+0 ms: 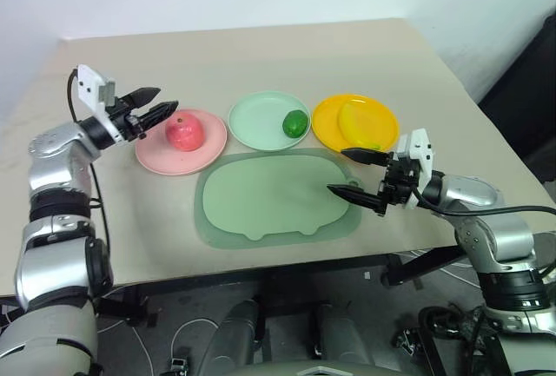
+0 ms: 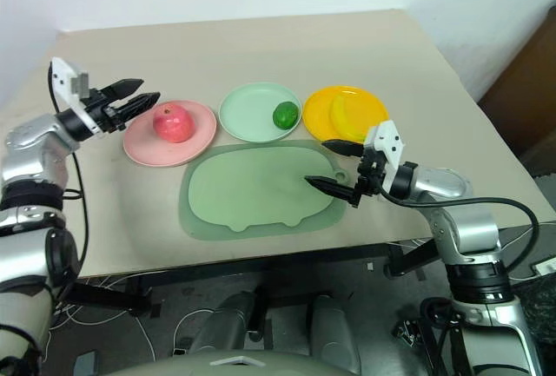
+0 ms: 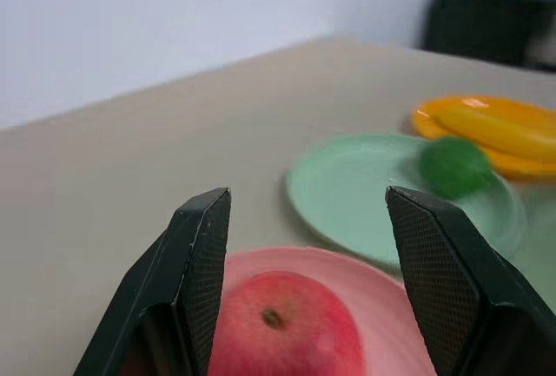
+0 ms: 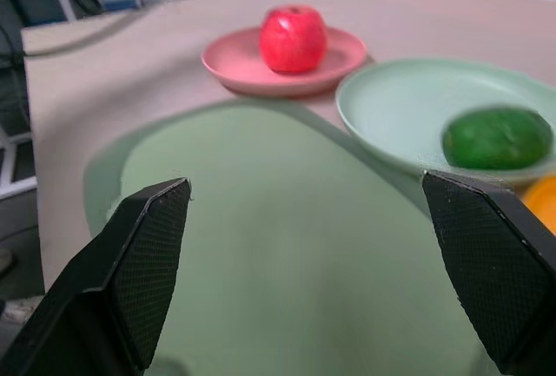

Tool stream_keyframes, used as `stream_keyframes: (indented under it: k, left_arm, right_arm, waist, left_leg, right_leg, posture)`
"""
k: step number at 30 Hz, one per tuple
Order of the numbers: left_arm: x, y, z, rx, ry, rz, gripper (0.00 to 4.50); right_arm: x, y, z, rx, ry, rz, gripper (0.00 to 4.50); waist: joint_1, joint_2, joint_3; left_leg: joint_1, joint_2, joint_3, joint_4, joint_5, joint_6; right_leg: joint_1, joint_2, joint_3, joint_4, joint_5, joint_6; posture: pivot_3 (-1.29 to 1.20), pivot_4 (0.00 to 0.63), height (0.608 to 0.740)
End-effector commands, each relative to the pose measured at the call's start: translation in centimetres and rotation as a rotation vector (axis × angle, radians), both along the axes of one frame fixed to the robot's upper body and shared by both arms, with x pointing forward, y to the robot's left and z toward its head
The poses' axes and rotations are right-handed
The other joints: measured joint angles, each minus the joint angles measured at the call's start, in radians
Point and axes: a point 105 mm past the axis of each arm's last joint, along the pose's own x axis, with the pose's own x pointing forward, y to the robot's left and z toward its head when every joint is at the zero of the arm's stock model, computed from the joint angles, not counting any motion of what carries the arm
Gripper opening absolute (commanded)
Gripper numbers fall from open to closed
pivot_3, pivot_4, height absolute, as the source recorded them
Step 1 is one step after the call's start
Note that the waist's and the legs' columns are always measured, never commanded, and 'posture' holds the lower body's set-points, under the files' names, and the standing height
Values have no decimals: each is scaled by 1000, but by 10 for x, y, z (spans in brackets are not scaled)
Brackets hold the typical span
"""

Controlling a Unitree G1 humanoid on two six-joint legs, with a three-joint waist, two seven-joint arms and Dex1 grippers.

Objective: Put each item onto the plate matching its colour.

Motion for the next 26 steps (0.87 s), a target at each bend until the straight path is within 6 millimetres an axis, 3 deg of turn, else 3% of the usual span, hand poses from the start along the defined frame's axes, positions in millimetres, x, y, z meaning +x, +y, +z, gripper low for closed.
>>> stream_keyframes:
  k: [1,5,11,17,26]
  left_arm:
    - [-29,10,14,4,-4,-68,3346]
    - [-58,21,6,19,43,-87,4476]
    - [-102,40,-14,49,60,-41,4476]
    - [-133,72,-16,59,37,71,4476]
    - [-143,89,-35,33,57,188,4476]
  right_arm:
    - [-5,-12,17,-5,-64,-21,4500]
    - [-9,-25,16,-21,-56,-54,4500]
    - [-15,-61,15,-70,-39,-136,4500]
    - [-26,-95,16,-121,-24,-192,4500]
    - [-25,-125,10,-147,-26,-281,4500]
  waist:
    - [2,0,0]
    - [7,0,0]
    - [7,1,0]
    - [8,1,0]
    - [7,2,-1]
  left_leg:
    - [0,0,0,0,0,0]
    - [0,1,-1,0,-1,0]
    - [0,0,2,-3,-1,1]
    - [1,1,3,-14,-1,1]
    - [1,1,8,-14,-2,2]
  right_leg:
    - [0,0,0,0,0,0]
    - [-1,-1,0,-1,-3,-5]
    - [0,-4,1,-3,-3,-6]
    - [-3,-6,0,-6,-4,-8]
    - [-2,-10,-2,-13,-5,-9]
  posture:
    - [0,150,737]
    - [0,150,737]
    - [0,150,737]
    - [0,150,737]
    - [0,150,737]
